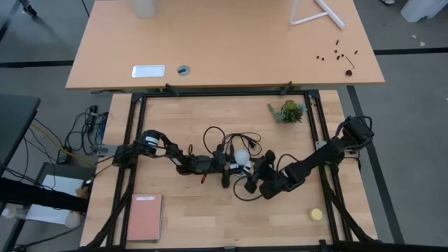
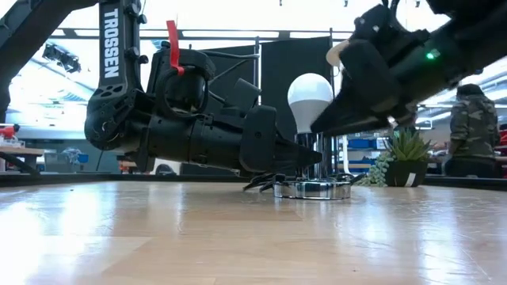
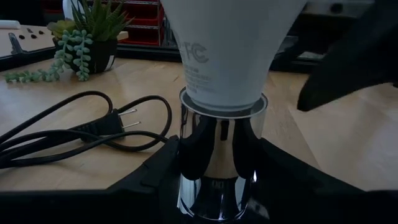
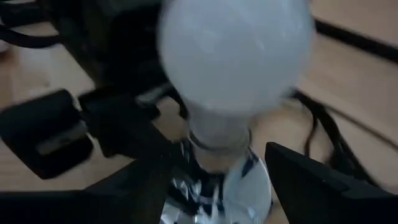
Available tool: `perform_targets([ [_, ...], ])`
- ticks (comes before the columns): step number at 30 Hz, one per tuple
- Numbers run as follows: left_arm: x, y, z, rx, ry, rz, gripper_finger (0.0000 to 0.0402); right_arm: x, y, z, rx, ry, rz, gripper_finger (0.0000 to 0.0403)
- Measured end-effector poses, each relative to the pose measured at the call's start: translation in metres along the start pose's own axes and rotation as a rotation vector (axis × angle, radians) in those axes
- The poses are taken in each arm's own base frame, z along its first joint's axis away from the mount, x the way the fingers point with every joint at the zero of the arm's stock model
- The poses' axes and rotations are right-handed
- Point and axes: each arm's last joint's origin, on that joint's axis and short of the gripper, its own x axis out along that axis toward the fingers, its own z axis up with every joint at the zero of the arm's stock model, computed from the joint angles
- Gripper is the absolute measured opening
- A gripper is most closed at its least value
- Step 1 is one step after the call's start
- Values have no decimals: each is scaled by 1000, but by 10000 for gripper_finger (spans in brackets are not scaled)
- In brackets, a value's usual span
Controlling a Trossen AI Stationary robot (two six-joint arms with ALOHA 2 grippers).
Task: Screw lightbulb
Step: Remove the lightbulb from the lamp
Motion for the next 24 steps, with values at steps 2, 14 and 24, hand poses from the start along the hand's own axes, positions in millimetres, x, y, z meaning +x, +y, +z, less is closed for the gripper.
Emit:
perform_targets([
  [2,0,0,0,0,0,0,183,4,-1,3,-37,-8,-5,270],
  [14,0,1,0,-6,-2,14,183,9,-12,4,3,2,-95,269],
  [24,0,0,0,2,-1,9,183,-21,-31,-3,196,-56,-232,250],
])
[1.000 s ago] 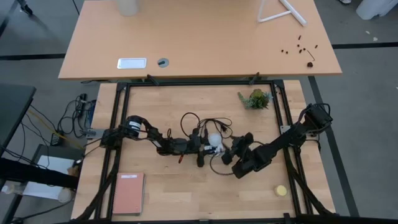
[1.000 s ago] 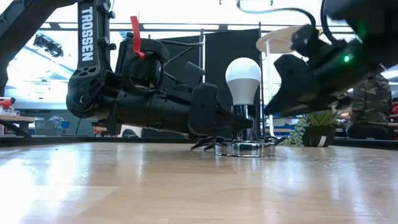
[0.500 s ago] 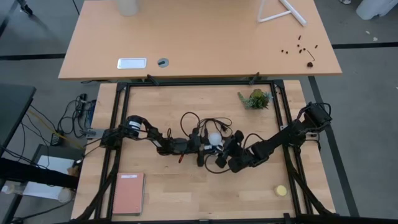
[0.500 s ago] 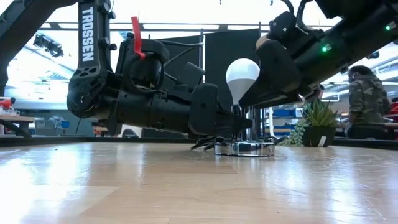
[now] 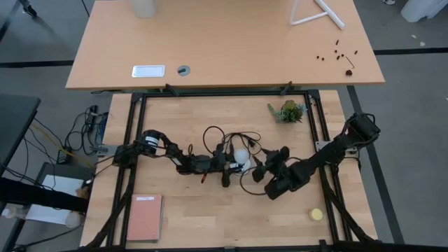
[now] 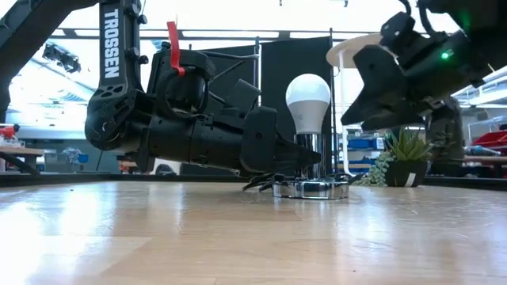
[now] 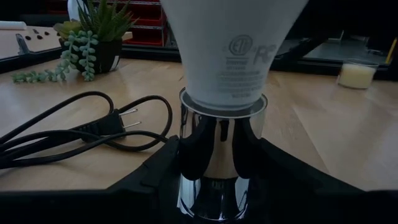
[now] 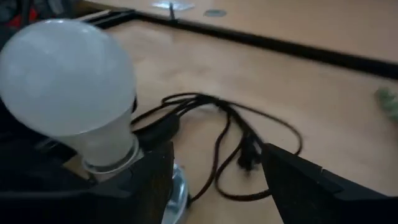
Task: Screw lightbulb
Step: Remove the lightbulb from the lamp
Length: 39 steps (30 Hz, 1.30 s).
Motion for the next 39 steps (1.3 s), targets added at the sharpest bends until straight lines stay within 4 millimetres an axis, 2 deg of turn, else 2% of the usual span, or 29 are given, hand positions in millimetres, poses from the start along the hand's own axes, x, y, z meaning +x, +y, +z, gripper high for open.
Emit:
perform_targets([
  [6,0,0,0,-1,-2,-1,183,0,21,1,-64,141,199,250],
  [11,0,0,0,-2,-2,-1,183,4,33,13,-123,69,284,252],
  [19,0,0,0,-3,-2,-2,183,19,24,15,-139,104,208,251],
  [23,0,0,0,-5,-1,-3,183,20,15,9,-124,154,143,249],
  [29,0,0,0,-2,1,-3,183,14,-3,-1,3,167,-7,246],
  [35,0,0,0,-2,1,-3,183,8,16,1,-53,203,178,246],
  [39,0,0,0,-2,0,-3,183,7,29,9,-119,147,284,245],
])
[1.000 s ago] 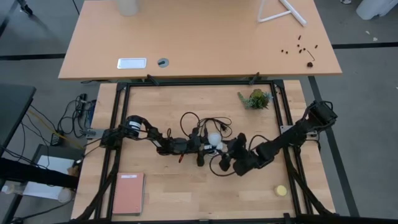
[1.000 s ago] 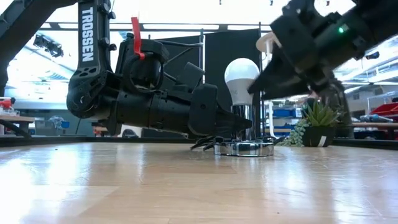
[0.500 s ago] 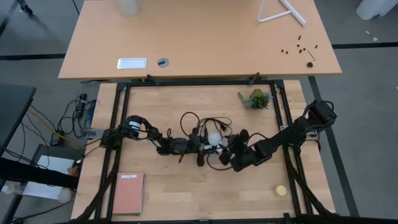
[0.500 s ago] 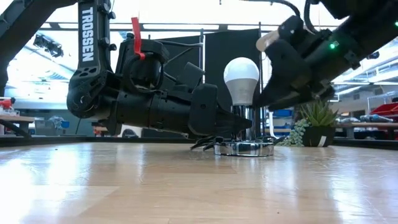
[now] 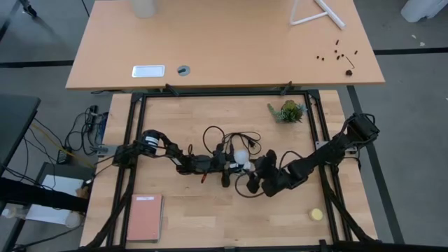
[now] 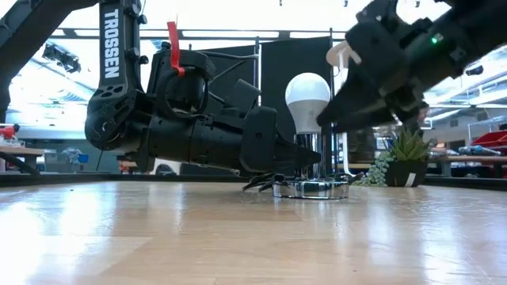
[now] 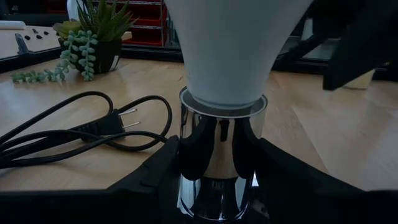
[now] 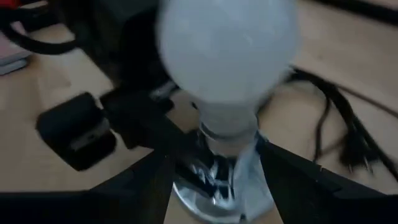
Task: Screw lightbulb
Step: Remove the lightbulb from the lamp
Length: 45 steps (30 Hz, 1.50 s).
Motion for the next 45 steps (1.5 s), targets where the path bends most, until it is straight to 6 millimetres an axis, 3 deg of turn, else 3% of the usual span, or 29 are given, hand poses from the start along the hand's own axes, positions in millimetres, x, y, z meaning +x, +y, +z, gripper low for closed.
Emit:
perform_targets([
  [8,0,0,0,-1,0,0,183,10,-9,7,-24,-27,-76,244],
  [17,0,0,0,0,1,0,183,4,-34,-12,115,50,-282,244],
  [19,0,0,0,1,1,0,183,4,-33,-11,148,39,-277,244],
  [28,0,0,0,1,1,0,183,4,-2,4,-34,-8,-13,240],
  [35,0,0,0,-4,0,1,183,10,-8,10,-84,-66,-96,237],
  [41,0,0,0,1,1,1,183,6,-21,-1,-82,-59,-231,229],
  [45,0,0,0,8,1,0,183,1,-17,-5,-68,-30,-193,229],
])
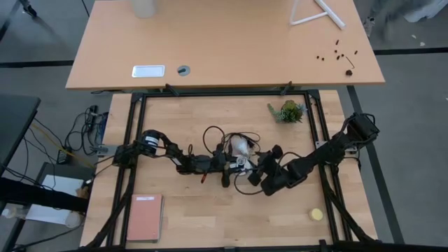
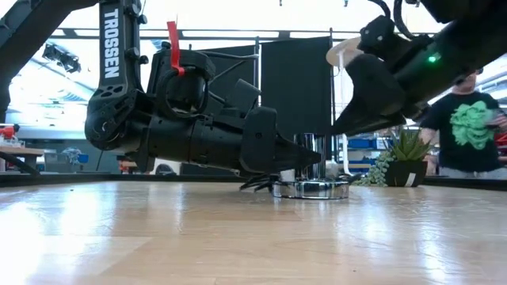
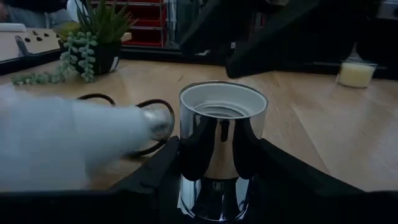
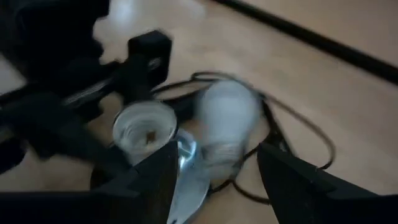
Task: Screw lightbulb
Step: Remove the lightbulb from the lamp, then move the lightbulb to the middle right of the table
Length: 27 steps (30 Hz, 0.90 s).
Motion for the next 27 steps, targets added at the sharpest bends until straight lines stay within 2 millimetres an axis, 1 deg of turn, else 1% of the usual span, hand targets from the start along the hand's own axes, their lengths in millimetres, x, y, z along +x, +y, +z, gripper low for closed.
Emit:
perform_targets([
  [5,0,0,0,7,1,0,183,-1,0,-1,50,11,4,229],
  [8,0,0,-1,-10,8,2,184,-3,-5,3,129,17,-10,229],
  [9,0,0,-1,-12,8,2,185,-1,-8,5,131,18,-21,229],
  [12,0,0,0,-12,6,1,195,11,-15,11,119,54,-51,230],
  [14,0,-1,0,-12,4,-23,207,26,-22,13,123,151,-43,234],
  [16,-1,-3,-3,2,24,-91,222,41,-32,14,143,264,-40,240],
  [18,-1,-5,-4,16,39,-152,236,52,-39,19,180,320,-29,246],
  [20,-1,-6,-4,50,44,-192,245,59,-43,23,228,346,-1,253],
  [22,-1,-6,-5,81,54,-192,246,64,-44,30,282,363,59,259],
  [27,-1,-6,-6,98,66,-188,243,69,-45,43,368,507,158,263],
])
